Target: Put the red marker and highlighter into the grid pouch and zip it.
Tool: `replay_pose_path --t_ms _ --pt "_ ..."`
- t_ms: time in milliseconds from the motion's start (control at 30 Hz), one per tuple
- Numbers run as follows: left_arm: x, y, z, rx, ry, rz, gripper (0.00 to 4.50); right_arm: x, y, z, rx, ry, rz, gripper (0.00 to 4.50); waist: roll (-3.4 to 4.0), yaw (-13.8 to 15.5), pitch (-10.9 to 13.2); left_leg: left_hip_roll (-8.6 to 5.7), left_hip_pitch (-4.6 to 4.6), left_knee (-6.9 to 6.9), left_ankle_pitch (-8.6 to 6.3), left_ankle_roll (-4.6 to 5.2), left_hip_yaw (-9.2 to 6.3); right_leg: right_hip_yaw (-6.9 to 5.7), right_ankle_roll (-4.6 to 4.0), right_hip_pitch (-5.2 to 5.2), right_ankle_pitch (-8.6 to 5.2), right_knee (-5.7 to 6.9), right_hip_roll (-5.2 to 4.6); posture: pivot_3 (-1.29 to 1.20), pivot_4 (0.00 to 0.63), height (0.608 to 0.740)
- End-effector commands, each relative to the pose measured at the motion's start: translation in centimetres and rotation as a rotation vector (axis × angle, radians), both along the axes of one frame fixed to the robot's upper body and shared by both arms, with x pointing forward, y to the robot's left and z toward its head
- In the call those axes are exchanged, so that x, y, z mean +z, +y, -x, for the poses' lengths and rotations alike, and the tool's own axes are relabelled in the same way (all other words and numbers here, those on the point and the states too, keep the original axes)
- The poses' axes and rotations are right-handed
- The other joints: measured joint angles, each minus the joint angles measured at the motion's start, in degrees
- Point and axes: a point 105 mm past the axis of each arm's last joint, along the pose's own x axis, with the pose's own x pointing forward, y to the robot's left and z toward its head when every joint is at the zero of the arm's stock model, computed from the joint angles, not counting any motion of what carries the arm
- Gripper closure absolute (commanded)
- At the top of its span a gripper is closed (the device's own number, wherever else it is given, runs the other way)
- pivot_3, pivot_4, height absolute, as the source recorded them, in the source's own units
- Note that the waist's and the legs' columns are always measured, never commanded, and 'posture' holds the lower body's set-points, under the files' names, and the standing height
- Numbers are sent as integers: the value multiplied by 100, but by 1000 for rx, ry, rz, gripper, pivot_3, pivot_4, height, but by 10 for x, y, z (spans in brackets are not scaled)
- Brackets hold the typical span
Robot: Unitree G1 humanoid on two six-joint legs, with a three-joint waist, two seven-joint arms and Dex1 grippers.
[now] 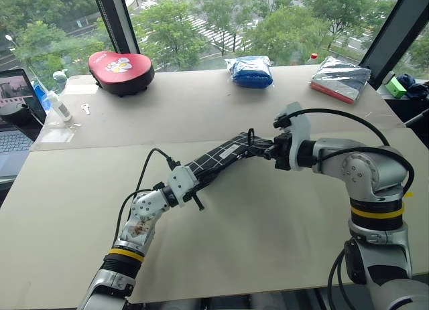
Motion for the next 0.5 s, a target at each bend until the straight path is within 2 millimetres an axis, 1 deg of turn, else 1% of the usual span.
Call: replay_pose_path --t_ms 33,133,267,300,367,433,467,500 --pt "17 5 -4 25 -30 29 4500 20 -27 -11 -123 -140 35 4477 0 2 0 -1 0 0 0 0 0 0 0 0 0 0 0 0 150 740" --pt "21 4 -3 25 -30 31 4500 24 -51 -19 -202 -192 102 4477 0 6 0 -2 -1 0 0 0 2 0 0 1 0 -1 -1 0 150 740" --pt "23 3 -3 24 -30 33 4500 20 -77 -27 -293 -186 142 4477 -1 37 0 -1 0 0 1 0 1 0 1 2 0 -3 -1 0 150 740" --pt "24 3 -3 24 -31 34 4500 18 -83 -29 -311 -182 153 4477 -1 36 0 -1 0 0 1 0 2 0 0 2 0 -3 -1 0 150 740" --pt "25 2 -3 24 -31 35 4500 15 -88 -30 -327 -177 167 4477 -1 35 0 0 0 0 1 0 1 1 0 2 0 -2 -1 0 150 740" --pt "27 0 -3 16 -35 43 4500 11 -80 -26 -281 -156 129 3846 -1 43 0 1 0 0 1 0 1 2 0 2 0 -3 -1 0 150 740" --pt "29 -1 -2 10 -38 50 4500 9 -72 -22 -241 -145 104 3698 -1 49 0 1 -1 0 1 0 1 2 0 2 0 -3 -1 0 150 740" --pt "30 -3 -2 5 -39 54 4500 9 -67 -19 -216 -134 79 3345 -1 54 0 0 -2 0 1 0 1 2 0 1 0 -3 -1 0 150 740"
